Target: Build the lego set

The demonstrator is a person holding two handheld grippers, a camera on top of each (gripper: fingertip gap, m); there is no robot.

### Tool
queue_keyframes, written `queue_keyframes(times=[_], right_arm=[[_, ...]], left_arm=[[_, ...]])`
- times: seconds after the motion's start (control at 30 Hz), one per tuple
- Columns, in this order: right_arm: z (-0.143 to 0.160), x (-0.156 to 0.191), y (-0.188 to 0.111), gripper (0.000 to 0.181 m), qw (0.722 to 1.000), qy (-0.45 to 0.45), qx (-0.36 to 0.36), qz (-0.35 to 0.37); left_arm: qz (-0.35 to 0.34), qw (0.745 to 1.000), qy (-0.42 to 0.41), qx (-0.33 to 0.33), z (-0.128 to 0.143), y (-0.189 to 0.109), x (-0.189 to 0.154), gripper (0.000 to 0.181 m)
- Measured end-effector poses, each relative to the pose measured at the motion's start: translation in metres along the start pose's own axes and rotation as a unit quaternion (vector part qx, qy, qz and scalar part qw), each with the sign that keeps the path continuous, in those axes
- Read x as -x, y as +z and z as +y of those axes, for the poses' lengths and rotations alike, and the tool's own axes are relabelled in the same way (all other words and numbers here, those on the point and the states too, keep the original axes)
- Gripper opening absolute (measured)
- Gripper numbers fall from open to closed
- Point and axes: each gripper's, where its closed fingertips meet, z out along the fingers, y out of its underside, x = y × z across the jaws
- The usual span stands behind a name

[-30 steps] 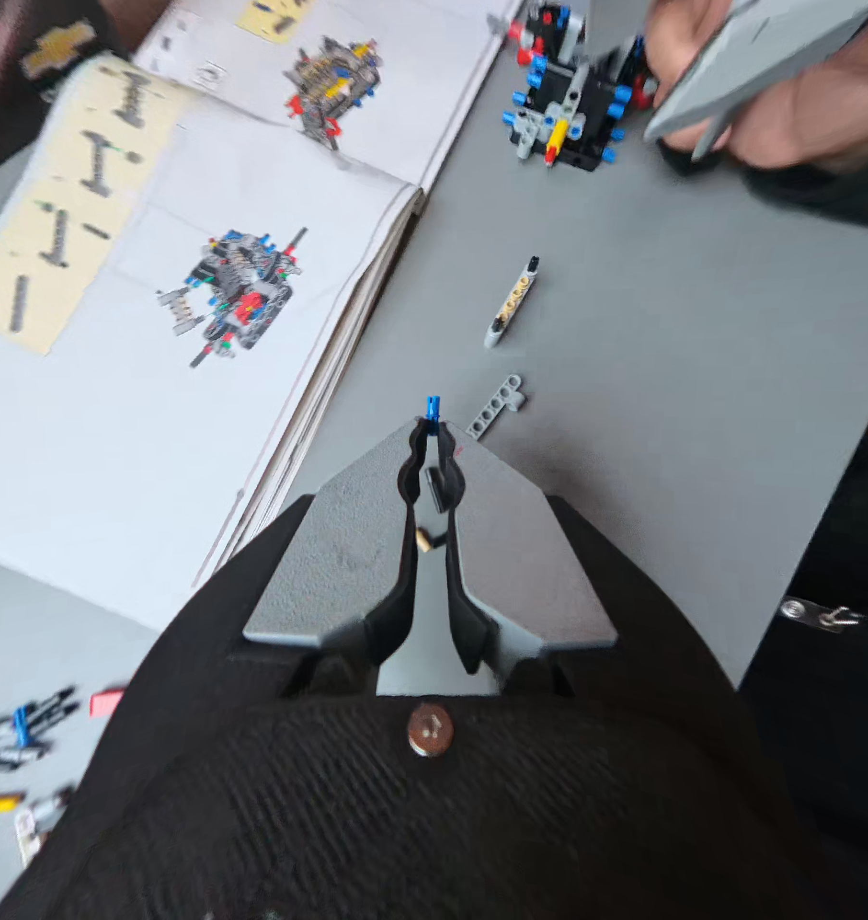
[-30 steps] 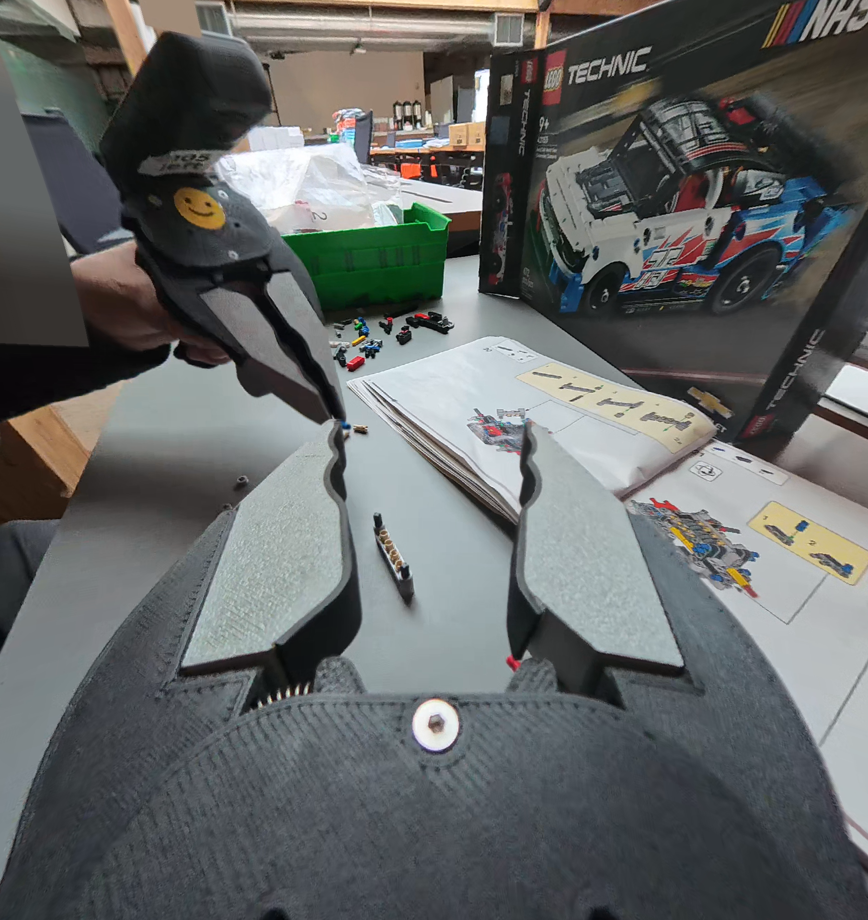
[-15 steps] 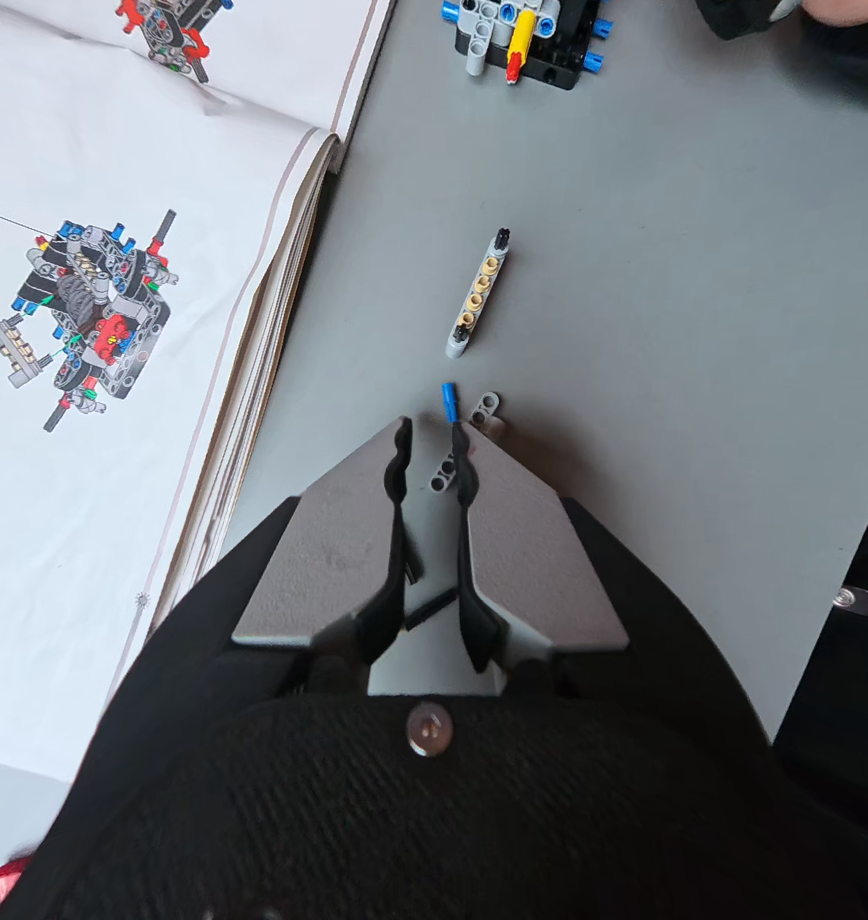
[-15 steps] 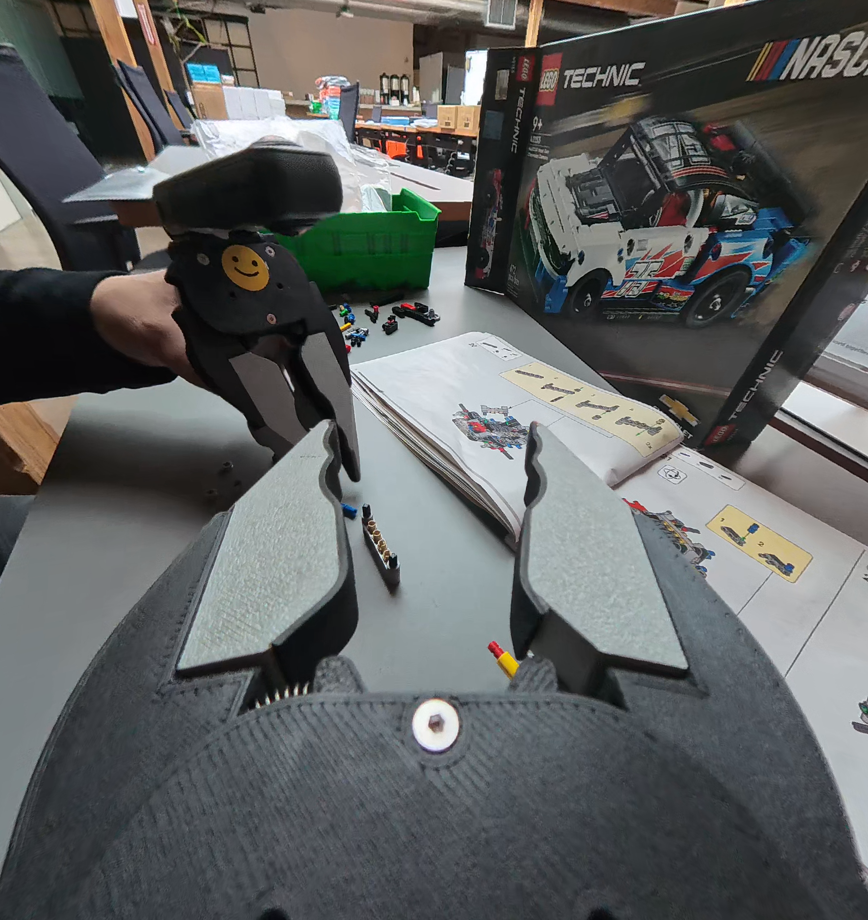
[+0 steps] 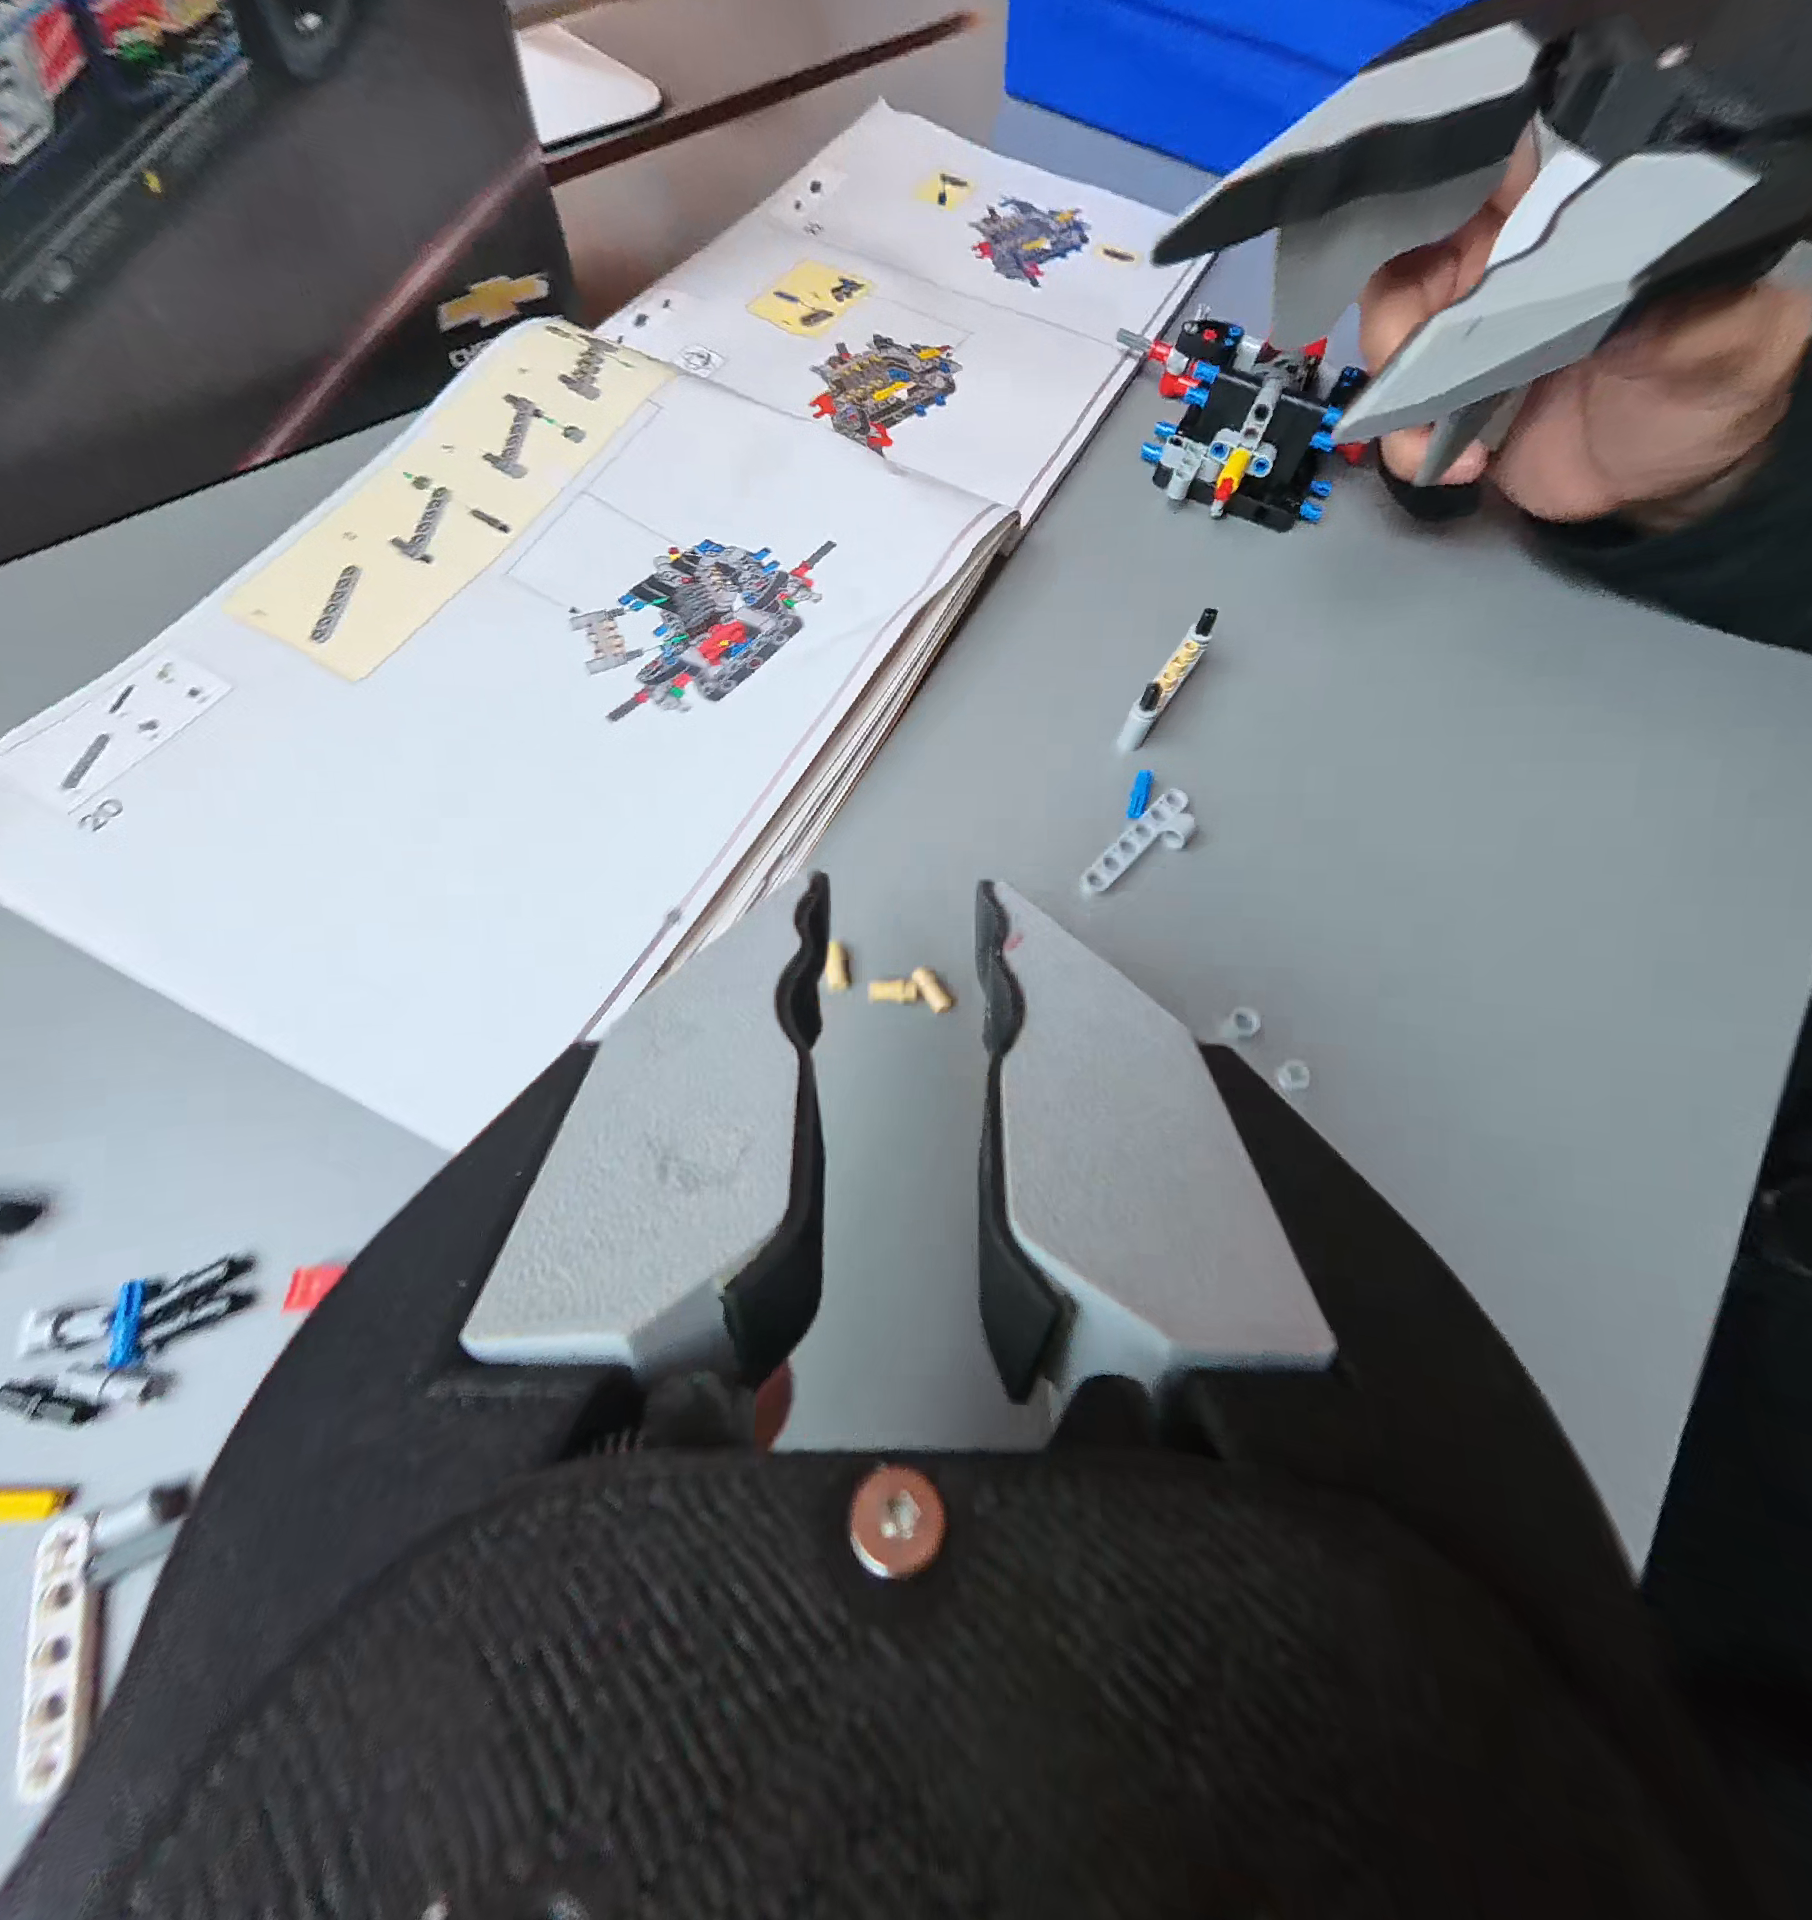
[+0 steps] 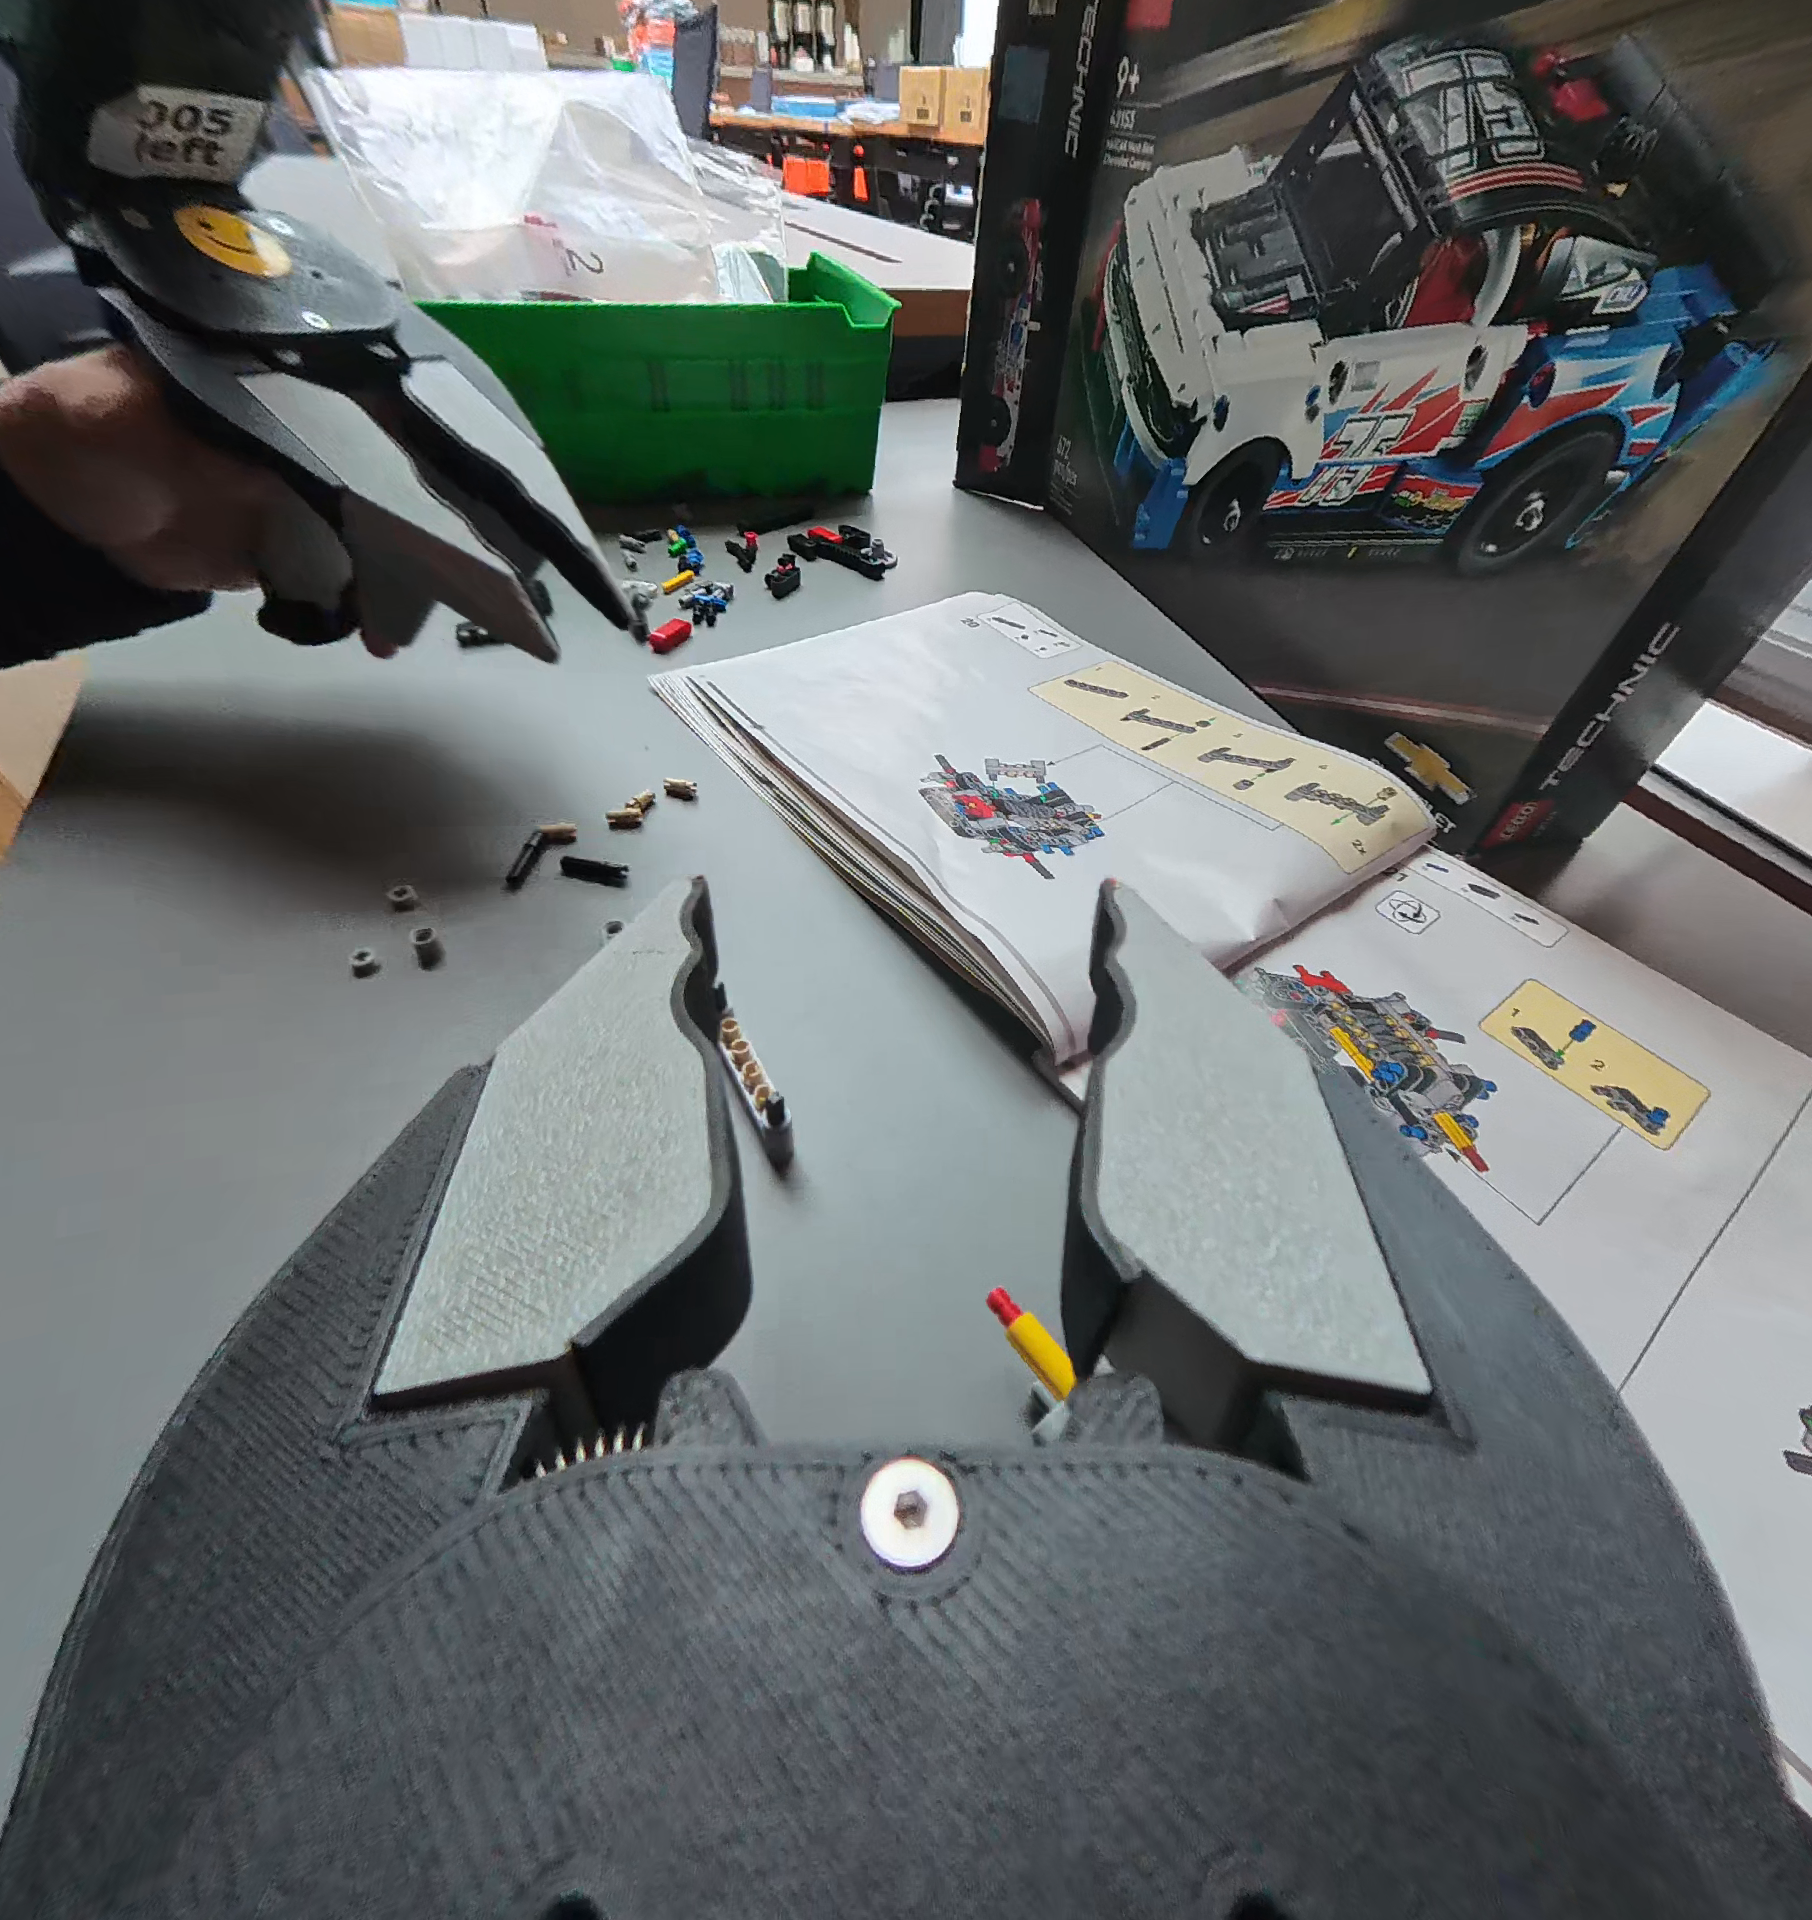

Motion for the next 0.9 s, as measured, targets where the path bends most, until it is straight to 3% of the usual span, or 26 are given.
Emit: queue_keyframes(times=[0.03,0.13,0.2,0.27,0.33,0.47,0.63,0.9], right_arm=[[0.002,-0.002,0.001,0.069,1.0,0.002,0.001,0.004],[0.004,-0.007,0.003,0.066,1.0,0.01,-0.002,0.006],[0.004,-0.006,0.005,0.06,1.0,0.012,-0.008,-0.002],[0.001,-0.005,0.006,0.055,1.0,0.009,-0.018,-0.007],[-0.002,-0.003,0.006,0.06,1.0,0.013,-0.023,-0.008],[-0.01,0.01,0.004,0.062,0.999,0.006,-0.028,-0.02],[-0.004,0.03,0.01,0.071,0.999,-0.029,0.011,-0.041],[-0.005,0.056,0.011,0.077,0.996,-0.036,0.03,-0.076]], left_arm=[[-0.002,1.0,-0.001,-0.006,0.003,-0.008,0.004,0.025],[-0.041,0.999,-0.013,-0.015,0.012,-0.029,0.024,0.018],[-0.06,0.998,-0.022,-0.026,0.014,-0.039,0.034,0.0],[-0.086,0.996,-0.012,-0.034,0.019,-0.047,0.043,0.0],[-0.088,0.996,-0.021,-0.019,0.028,-0.049,0.045,0.0],[-0.049,0.998,-0.031,-0.024,0.031,-0.053,0.028,0.024],[-0.065,0.996,-0.047,-0.042,0.03,-0.065,0.034,0.017],[-0.091,0.993,-0.057,-0.047,0.024,-0.099,0.049,0.049]])
